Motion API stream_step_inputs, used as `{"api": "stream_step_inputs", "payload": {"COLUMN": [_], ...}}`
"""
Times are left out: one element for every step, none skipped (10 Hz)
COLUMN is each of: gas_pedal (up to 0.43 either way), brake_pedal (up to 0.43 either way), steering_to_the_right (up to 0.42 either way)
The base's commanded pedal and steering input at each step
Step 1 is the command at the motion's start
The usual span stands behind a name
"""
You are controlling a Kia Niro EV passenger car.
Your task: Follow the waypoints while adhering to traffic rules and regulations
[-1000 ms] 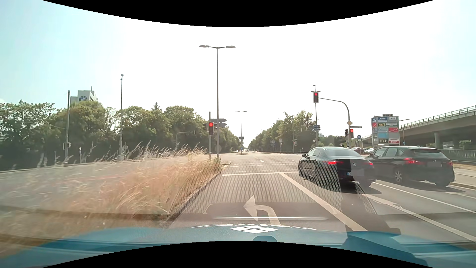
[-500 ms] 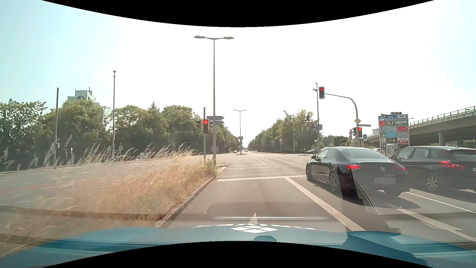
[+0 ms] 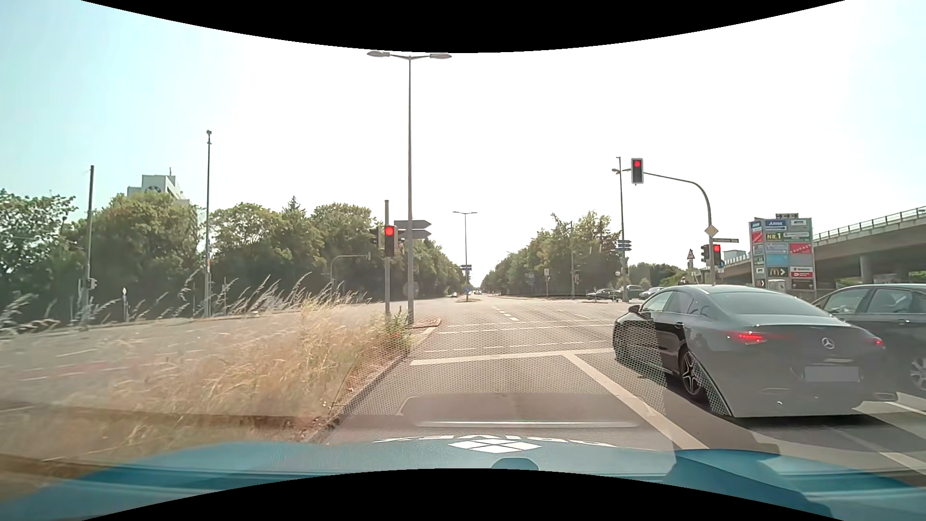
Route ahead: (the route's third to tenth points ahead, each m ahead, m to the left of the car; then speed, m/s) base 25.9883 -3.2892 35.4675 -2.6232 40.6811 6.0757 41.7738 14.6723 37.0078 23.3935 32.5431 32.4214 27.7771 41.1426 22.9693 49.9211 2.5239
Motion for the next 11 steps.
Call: {"api": "stream_step_inputs", "payload": {"gas_pedal": [0.000,0.000,0.000,0.000,0.000,0.000,0.000,0.000,0.000,0.000,0.000], "brake_pedal": [0.201,0.201,0.201,0.201,0.195,0.195,0.195,0.189,0.183,0.177,0.177], "steering_to_the_right": [0.000,-0.006,-0.011,-0.010,-0.007,-0.002,-0.003,-0.003,-0.003,-0.003,-0.003]}}
